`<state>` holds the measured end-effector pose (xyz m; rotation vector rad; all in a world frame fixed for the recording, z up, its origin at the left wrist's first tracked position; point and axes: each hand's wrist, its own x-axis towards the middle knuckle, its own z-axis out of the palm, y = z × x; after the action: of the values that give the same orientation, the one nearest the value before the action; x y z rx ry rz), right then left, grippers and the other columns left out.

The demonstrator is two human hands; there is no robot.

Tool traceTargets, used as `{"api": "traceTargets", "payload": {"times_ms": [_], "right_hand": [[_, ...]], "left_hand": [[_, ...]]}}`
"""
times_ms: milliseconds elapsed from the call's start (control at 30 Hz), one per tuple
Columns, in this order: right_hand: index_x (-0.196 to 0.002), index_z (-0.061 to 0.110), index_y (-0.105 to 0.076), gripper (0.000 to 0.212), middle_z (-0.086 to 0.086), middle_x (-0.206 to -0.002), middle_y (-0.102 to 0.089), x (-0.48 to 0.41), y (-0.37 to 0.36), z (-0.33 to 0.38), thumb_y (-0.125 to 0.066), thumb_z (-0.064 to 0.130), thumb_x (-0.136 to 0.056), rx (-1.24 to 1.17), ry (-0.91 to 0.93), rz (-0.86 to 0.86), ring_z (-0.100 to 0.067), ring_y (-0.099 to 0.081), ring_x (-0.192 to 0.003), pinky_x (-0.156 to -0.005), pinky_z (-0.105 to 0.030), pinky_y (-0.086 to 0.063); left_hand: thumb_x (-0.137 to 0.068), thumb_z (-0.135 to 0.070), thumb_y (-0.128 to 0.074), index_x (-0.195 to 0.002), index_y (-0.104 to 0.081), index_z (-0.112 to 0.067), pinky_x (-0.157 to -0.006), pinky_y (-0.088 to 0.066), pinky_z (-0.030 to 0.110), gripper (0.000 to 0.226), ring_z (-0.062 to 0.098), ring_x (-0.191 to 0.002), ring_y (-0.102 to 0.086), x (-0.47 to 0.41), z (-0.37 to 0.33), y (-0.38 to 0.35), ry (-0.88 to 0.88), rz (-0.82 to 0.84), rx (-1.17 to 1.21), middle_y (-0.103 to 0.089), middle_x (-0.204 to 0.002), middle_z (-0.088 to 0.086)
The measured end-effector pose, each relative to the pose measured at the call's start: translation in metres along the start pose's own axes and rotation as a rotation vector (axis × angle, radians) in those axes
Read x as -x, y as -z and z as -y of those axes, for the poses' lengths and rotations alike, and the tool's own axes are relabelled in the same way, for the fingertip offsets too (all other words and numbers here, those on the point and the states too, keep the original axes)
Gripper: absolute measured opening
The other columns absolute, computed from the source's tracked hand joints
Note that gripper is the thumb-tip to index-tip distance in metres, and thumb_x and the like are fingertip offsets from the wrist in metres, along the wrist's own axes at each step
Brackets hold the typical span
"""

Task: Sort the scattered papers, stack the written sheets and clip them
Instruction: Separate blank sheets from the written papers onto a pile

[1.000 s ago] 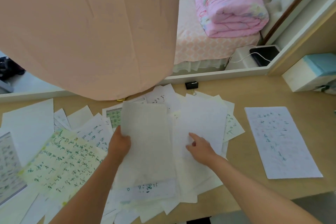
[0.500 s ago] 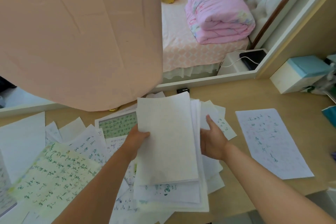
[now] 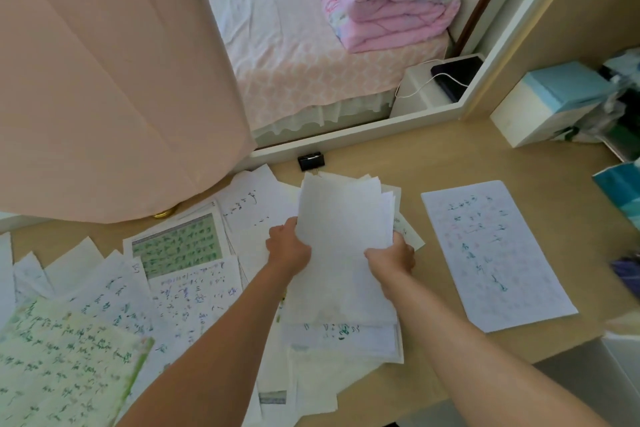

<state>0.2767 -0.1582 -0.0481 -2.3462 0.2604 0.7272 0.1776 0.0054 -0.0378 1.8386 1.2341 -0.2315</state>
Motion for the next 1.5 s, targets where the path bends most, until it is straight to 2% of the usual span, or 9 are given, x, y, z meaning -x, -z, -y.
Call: {"api": "traceTargets", "payload": {"times_ms": [133, 267, 500, 633, 733, 933, 1133, 1300, 1500], "right_hand": [[-0.132, 0.012, -0.047, 0.057, -0.008, -0.127, -0.053, 0.002, 0.001, 0.006, -0.058, 0.007, -0.077, -0.189, -0.114, 0.092, -0.029, -0.061, -0.100, -0.076, -0.033, -0.055], [-0.119, 0.008, -0.058, 0.039, -0.006, -0.104, -0.066, 0.002, 0.006, -0.003, -0.059, 0.004, -0.079, -0.203, -0.115, 0.163, -0.025, -0.064, -0.089, -0.070, -0.029, -0.053], [-0.121, 0.010, -0.060, 0.028, -0.006, -0.109, -0.065, 0.000, 0.048, -0.031, -0.061, 0.007, -0.093, -0.404, -0.028, -0.075, -0.023, -0.059, -0.093, -0.082, -0.032, -0.047], [-0.127, 0.007, -0.058, 0.033, -0.008, -0.114, -0.064, -0.007, 0.060, -0.045, -0.060, 0.005, -0.094, -0.418, -0.014, -0.077, -0.023, -0.059, -0.097, -0.086, -0.032, -0.047], [-0.116, 0.013, -0.061, 0.026, -0.007, -0.109, -0.066, -0.010, 0.059, -0.044, -0.062, 0.006, -0.092, -0.408, -0.001, -0.008, -0.022, -0.062, -0.090, -0.082, -0.034, -0.051], [-0.110, 0.012, -0.067, 0.021, -0.006, -0.100, -0.069, -0.016, 0.054, -0.032, -0.064, 0.004, -0.091, -0.507, -0.072, 0.060, -0.025, -0.067, -0.088, -0.082, -0.040, -0.057], [-0.117, 0.010, -0.066, 0.026, -0.011, -0.109, -0.070, -0.016, 0.043, -0.022, -0.062, 0.002, -0.092, -0.522, -0.136, 0.194, -0.033, -0.067, -0.097, -0.089, -0.051, -0.056], [-0.107, 0.011, -0.064, 0.019, -0.014, -0.110, -0.069, -0.026, 0.059, -0.007, -0.061, 0.000, -0.091, -0.497, -0.083, 0.223, -0.035, -0.066, -0.100, -0.090, -0.053, -0.055], [-0.124, 0.002, -0.057, 0.030, -0.020, -0.116, -0.067, -0.053, 0.088, -0.007, -0.058, 0.000, -0.095, -0.469, -0.167, 0.411, -0.035, -0.067, -0.095, -0.069, -0.041, -0.055]], "left_hand": [[-0.081, -0.015, -0.064, -0.139, -0.039, -0.027, -0.097, -0.050, 0.047, 0.064, 0.035, -0.114, -0.052, -0.002, 0.006, 0.001, 0.018, 0.001, -0.011, -0.051, -0.126, 0.012], [-0.086, -0.025, -0.065, -0.142, -0.039, -0.018, -0.100, -0.045, 0.043, 0.063, 0.035, -0.123, -0.047, -0.006, 0.015, 0.005, 0.031, 0.031, -0.094, -0.055, -0.131, 0.012], [-0.091, -0.030, -0.065, -0.151, -0.032, -0.018, -0.115, -0.028, 0.045, 0.069, 0.029, -0.145, -0.021, -0.015, 0.017, 0.008, -0.282, -0.116, -0.404, -0.028, -0.157, 0.007], [-0.079, -0.050, -0.075, -0.146, -0.033, -0.018, -0.104, -0.041, 0.041, 0.085, 0.028, -0.130, -0.039, -0.023, 0.012, 0.003, -0.244, -0.116, -0.535, -0.042, -0.141, 0.008], [-0.083, -0.050, -0.070, -0.129, -0.047, -0.020, -0.092, -0.045, 0.038, 0.060, 0.025, -0.109, -0.057, -0.024, 0.010, 0.003, -0.222, -0.130, -0.554, -0.060, -0.119, 0.004], [-0.098, -0.025, -0.051, -0.100, -0.053, -0.014, -0.068, -0.047, 0.034, 0.011, 0.024, -0.081, -0.058, -0.003, 0.017, 0.014, -0.217, -0.080, -0.081, -0.060, -0.092, 0.005], [-0.091, -0.005, -0.055, -0.115, -0.052, -0.026, -0.069, -0.055, 0.034, 0.031, 0.021, -0.086, -0.063, 0.029, 0.041, 0.034, 0.104, 0.096, 0.324, -0.061, -0.100, -0.002], [-0.090, 0.005, -0.046, -0.119, -0.057, -0.020, -0.075, -0.058, 0.040, 0.040, 0.022, -0.085, -0.064, 0.040, 0.048, 0.038, 0.202, -0.075, 0.553, -0.065, -0.102, 0.003], [-0.093, 0.000, -0.043, -0.125, -0.055, -0.020, -0.079, -0.058, 0.041, 0.039, 0.027, -0.091, -0.063, 0.059, 0.031, 0.024, 0.337, 0.298, 0.507, -0.064, -0.106, 0.008]]}}
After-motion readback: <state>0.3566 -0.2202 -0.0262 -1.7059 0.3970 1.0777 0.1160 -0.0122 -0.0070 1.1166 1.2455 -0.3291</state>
